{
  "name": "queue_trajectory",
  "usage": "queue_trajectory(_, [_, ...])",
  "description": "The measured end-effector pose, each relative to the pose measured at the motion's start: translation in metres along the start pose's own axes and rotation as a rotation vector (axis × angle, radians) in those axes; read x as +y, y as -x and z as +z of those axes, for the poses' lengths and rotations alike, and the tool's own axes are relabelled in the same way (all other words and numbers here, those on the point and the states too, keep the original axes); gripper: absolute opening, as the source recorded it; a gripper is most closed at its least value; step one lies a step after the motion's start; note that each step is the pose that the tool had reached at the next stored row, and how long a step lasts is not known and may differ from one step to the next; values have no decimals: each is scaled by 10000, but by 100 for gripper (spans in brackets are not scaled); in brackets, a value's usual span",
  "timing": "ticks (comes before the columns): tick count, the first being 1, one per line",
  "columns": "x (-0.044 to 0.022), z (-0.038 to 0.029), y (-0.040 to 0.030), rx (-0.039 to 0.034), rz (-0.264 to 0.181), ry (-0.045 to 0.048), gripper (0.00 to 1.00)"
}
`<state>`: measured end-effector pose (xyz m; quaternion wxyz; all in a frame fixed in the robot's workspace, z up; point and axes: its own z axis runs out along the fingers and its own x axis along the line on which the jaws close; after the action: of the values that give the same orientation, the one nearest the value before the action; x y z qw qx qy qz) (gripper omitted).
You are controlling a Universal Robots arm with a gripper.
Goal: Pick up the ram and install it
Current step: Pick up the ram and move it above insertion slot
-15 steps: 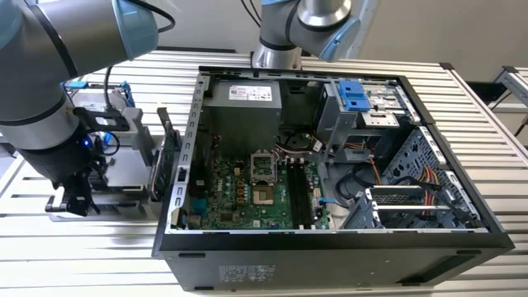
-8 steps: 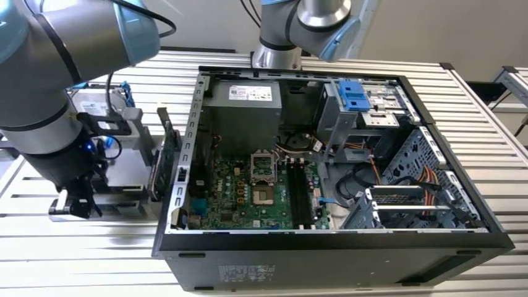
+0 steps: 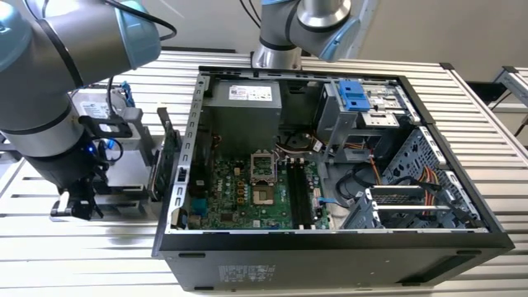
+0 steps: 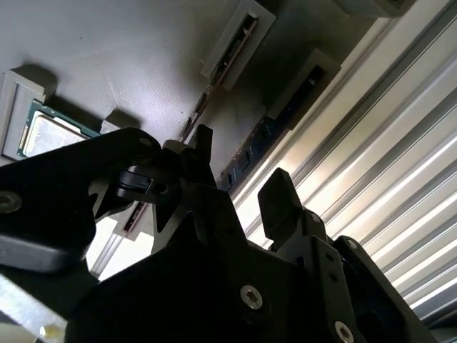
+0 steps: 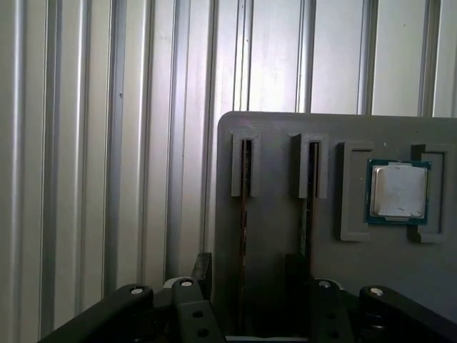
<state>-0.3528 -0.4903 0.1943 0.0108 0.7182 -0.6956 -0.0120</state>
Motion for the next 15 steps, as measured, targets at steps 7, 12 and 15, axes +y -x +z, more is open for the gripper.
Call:
queue_trajectory(7, [0, 11, 0, 0, 0, -1, 100])
queue_trajectory(12, [0, 13, -14, -2, 0, -2, 100])
queue_trajectory(15, [0, 13, -17, -2, 1, -2, 100])
